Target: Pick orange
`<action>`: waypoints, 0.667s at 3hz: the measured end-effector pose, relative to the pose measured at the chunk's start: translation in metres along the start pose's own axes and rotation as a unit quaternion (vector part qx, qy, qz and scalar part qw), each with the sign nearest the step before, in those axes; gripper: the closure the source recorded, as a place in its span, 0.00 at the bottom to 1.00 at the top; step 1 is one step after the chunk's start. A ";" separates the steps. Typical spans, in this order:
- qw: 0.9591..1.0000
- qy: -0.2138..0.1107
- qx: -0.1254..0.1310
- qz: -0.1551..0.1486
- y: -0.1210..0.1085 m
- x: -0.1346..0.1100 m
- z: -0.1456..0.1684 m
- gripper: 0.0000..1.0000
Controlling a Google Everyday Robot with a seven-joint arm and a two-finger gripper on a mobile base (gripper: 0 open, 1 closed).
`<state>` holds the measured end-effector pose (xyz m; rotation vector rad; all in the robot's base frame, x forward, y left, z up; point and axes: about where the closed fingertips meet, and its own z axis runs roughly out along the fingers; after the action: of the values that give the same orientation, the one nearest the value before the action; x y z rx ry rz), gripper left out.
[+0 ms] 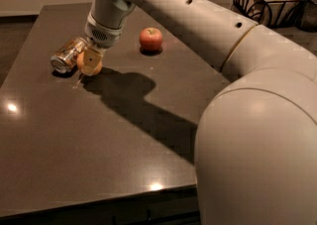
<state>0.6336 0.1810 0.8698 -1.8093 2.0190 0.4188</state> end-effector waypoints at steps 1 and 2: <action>1.000 -0.028 -0.001 -0.005 0.001 -0.002 -0.035 0.87; 0.998 -0.058 0.002 -0.025 0.005 0.001 -0.086 1.00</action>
Offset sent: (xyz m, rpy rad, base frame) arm -0.0248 -0.0809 0.1364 0.1790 -0.0895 0.0972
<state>0.6206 0.1406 0.9443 -1.7873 1.8916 0.4931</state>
